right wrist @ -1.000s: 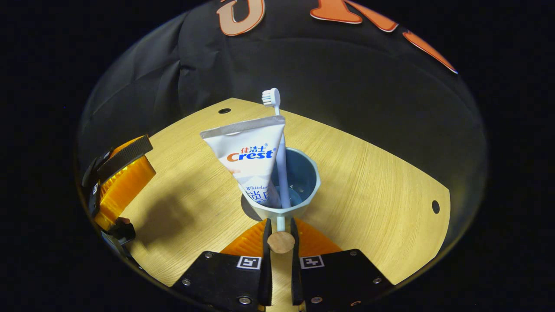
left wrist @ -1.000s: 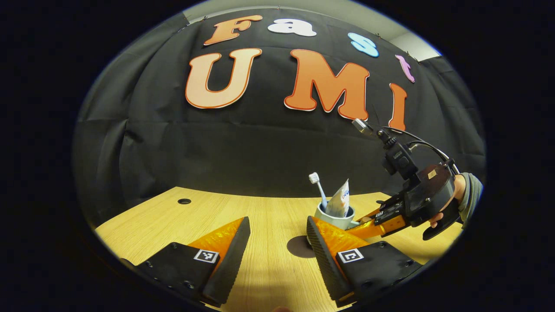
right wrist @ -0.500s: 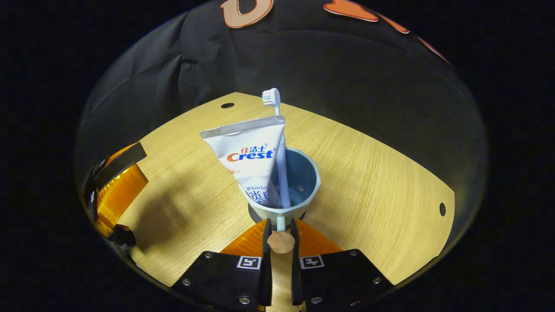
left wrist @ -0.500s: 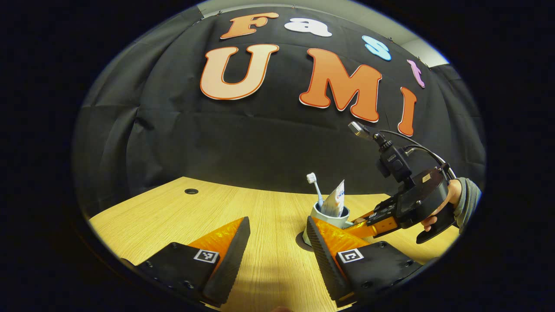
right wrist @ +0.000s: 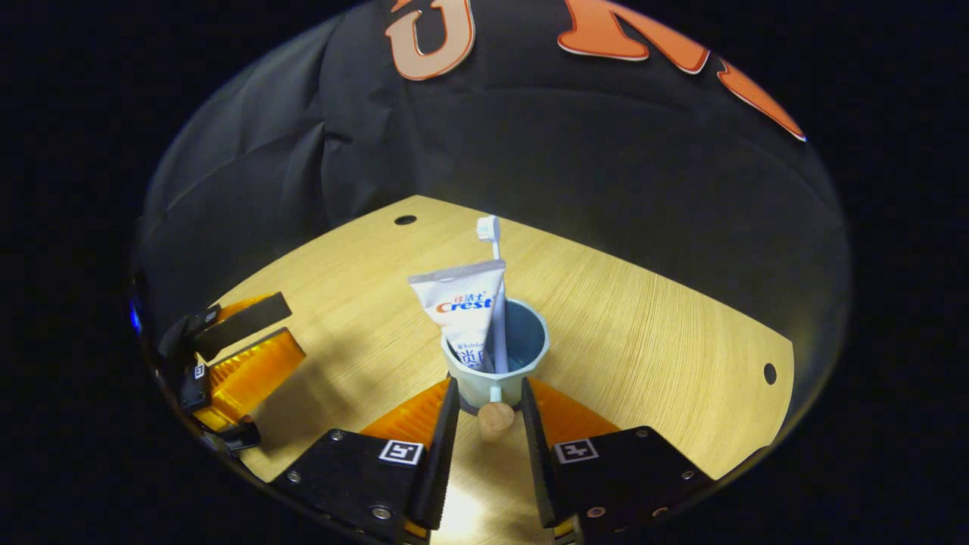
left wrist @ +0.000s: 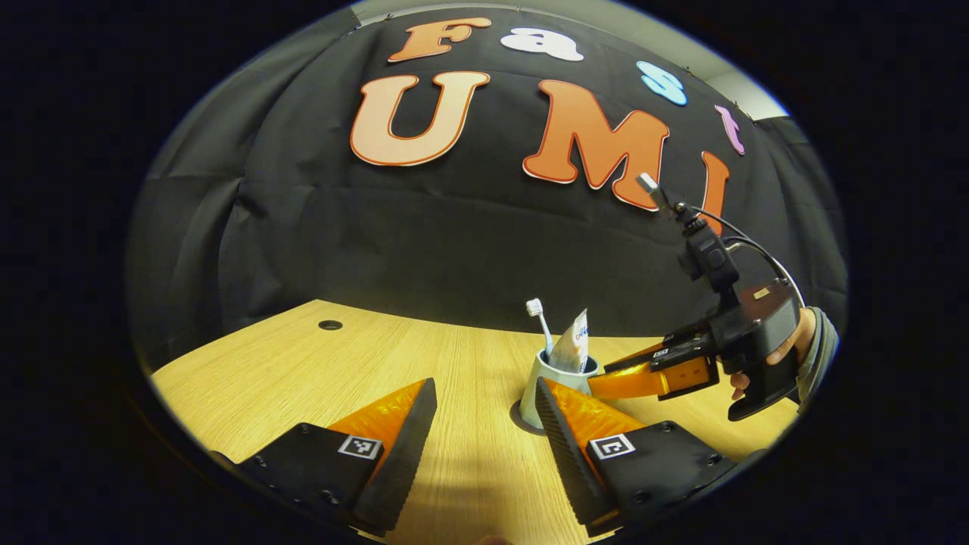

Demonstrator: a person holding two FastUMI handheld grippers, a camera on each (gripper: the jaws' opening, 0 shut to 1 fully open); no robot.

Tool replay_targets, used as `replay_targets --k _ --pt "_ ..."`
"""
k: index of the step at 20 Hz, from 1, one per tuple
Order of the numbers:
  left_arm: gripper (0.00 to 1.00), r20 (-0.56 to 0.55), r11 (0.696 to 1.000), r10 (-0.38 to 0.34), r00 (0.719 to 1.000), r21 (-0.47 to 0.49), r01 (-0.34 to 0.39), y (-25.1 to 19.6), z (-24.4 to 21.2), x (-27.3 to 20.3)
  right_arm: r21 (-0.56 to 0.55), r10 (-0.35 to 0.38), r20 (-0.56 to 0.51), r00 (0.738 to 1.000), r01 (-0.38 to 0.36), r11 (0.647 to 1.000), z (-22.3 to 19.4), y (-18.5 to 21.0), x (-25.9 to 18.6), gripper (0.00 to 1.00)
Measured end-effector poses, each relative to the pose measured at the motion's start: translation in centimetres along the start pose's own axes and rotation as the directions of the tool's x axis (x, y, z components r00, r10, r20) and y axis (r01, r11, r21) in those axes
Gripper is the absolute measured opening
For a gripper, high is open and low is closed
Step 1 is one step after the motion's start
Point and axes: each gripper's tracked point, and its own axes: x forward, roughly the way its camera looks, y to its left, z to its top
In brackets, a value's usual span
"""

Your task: Put the toothbrush and toothpaste on the desktop into the cup, then pick up the cup and place it on the coaster on the desktop.

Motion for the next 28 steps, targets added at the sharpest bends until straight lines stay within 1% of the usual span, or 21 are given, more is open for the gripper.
replay_targets --k 1,2,4,8,10,12,13,15,19,23,24,27,28 --pt "0.84 0.002 1.0 -0.004 1.0 0.004 0.004 -0.3 0.1 0.0 -0.004 -0.002 0.031 1.0 0.002 1.0 0.5 0.0 -0.8 0.51" --pt "0.84 0.003 1.0 -0.008 1.0 0.009 0.008 -0.7 0.2 0.0 -0.007 -0.004 0.06 0.998 0.005 1.0 0.9 -0.1 -1.3 0.58" --pt "0.84 0.009 1.0 -0.018 1.0 0.017 0.018 -1.5 0.7 -0.1 -0.006 -0.017 0.121 0.993 0.018 1.0 1.5 -0.4 -2.7 0.63" --pt "0.84 0.023 0.999 -0.033 0.999 0.033 0.032 -2.8 1.3 0.0 0.02 -0.073 0.243 0.967 0.07 0.997 2.4 -2.0 -5.3 0.76" --pt "0.84 0.028 0.998 -0.042 0.999 0.043 0.04 -3.7 1.6 0.0 0.046 -0.137 0.313 0.94 0.129 0.991 3.0 -3.8 -7.1 0.78" --pt "0.84 0.034 0.998 -0.051 0.998 0.05 0.049 -4.5 1.9 0.0 0.076 -0.207 0.374 0.904 0.193 0.978 3.2 -5.8 -9.0 0.79" --pt "0.84 0.037 0.997 -0.057 0.998 0.052 0.055 -5.0 2.0 0.0 0.085 -0.233 0.402 0.886 0.217 0.972 3.3 -6.3 -9.7 0.79" --pt "0.84 0.041 0.996 -0.072 0.997 0.054 0.07 -5.9 2.1 0.0 0.092 -0.272 0.437 0.857 0.258 0.962 3.0 -7.5 -11.4 0.79" --pt "0.84 0.069 0.993 -0.097 0.993 0.077 0.092 -7.8 2.7 0.1 0.1 -0.33 0.487 0.809 0.324 0.941 2.1 -8.7 -14.0 0.79" --pt "0.84 0.092 0.991 -0.113 0.989 0.084 0.105 -9.3 2.6 0.0 0.127 -0.372 0.532 0.76 0.363 0.923 0.9 -9.8 -16.0 0.8" --pt "0.84 0.099 0.991 -0.114 0.989 0.086 0.105 -9.6 2.7 0.0 0.142 -0.389 0.54 0.746 0.374 0.916 0.4 -10.3 -16.3 0.8" --pt "0.84 0.12 0.989 -0.112 0.986 0.108 0.099 -10.4 3.0 -0.3 0.183 -0.434 0.578 0.691 0.409 0.894 -0.4 -11.6 -18.0 0.81" --pt "0.84 0.129 0.989 -0.112 0.985 0.113 0.098 -10.7 3.2 -0.5 0.183 -0.433 0.584 0.687 0.408 0.894 -0.7 -11.7 -18.3 0.81"
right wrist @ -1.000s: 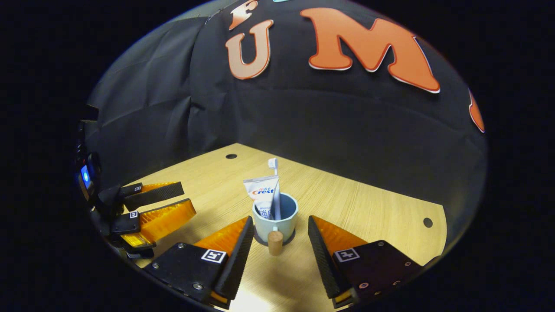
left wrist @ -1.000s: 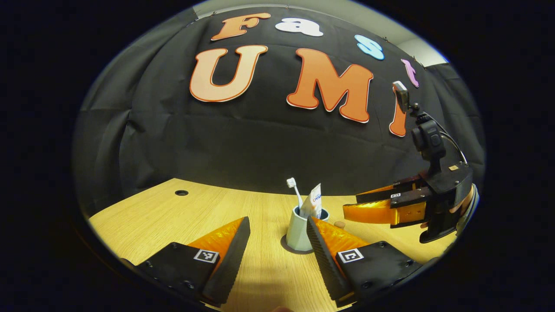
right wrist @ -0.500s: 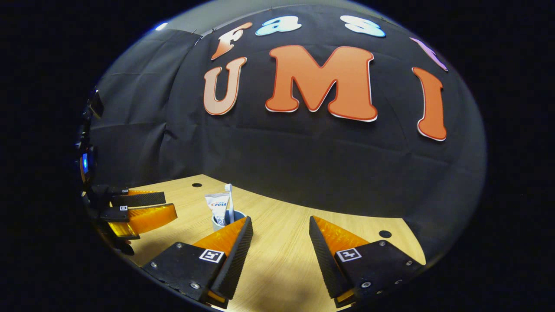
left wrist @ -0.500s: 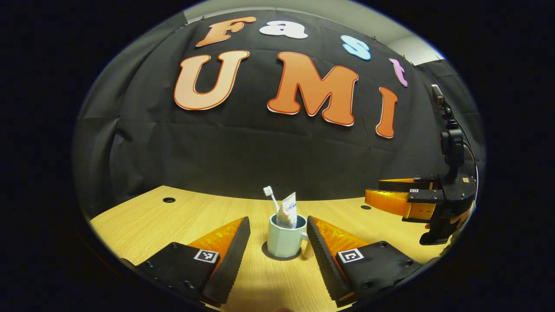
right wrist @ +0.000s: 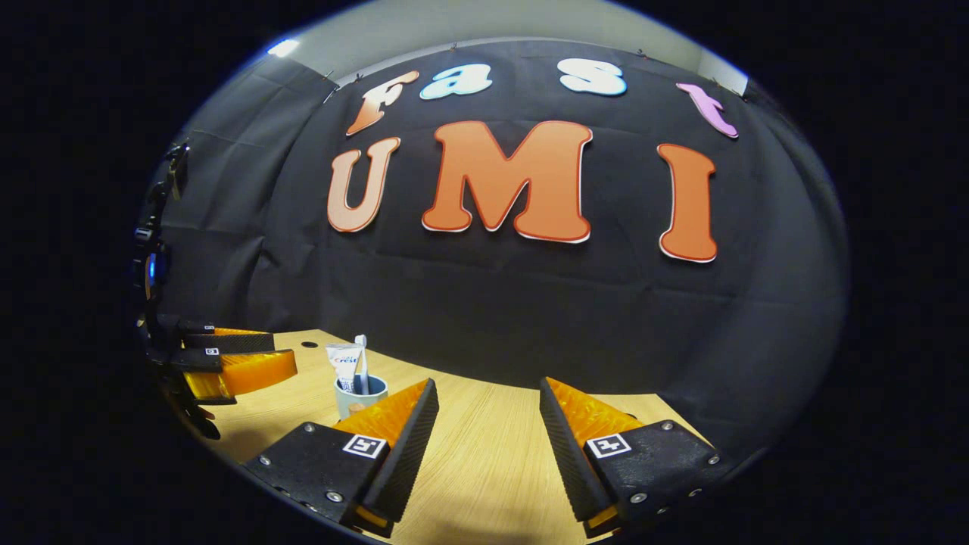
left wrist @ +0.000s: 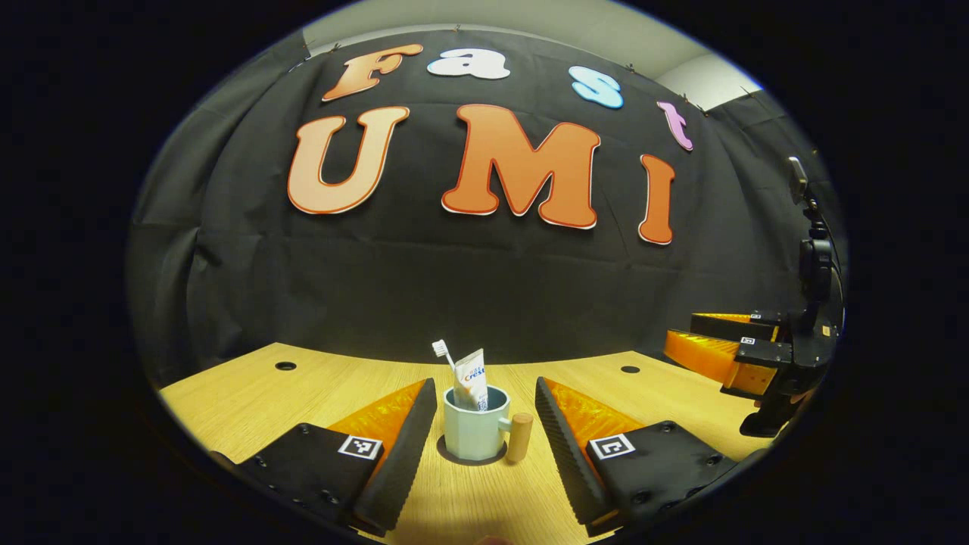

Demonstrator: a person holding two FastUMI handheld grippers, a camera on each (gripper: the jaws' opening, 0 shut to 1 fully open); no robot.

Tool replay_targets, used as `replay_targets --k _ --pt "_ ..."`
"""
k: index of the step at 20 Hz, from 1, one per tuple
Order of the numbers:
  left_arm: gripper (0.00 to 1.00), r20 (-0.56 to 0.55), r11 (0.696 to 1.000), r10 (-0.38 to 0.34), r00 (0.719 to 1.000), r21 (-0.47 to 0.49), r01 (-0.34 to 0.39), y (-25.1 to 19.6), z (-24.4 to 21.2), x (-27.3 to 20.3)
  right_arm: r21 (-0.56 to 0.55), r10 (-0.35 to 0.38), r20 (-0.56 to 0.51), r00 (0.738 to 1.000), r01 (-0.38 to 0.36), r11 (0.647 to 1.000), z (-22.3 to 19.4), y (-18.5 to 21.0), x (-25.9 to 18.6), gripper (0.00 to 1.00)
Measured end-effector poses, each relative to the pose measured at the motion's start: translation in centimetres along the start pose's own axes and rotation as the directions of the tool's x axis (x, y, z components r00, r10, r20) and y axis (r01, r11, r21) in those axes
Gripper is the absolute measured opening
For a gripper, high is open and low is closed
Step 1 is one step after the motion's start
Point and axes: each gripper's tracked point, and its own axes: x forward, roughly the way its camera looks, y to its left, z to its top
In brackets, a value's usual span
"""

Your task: Put the toothbrush and toothpaste on the desktop into the cup, then pick up the cup and place it on the coaster on the desktop.

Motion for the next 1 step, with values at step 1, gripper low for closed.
replay_targets --k 1 --pt "0.84 0.009 1.0 -0.001 1.0 0.003 0.001 -0.25 0.13 0.0 -0.002 0.001 -0.001 1.0 -0.001 1.0 -0.37 -0.02 -0.44 0.81"
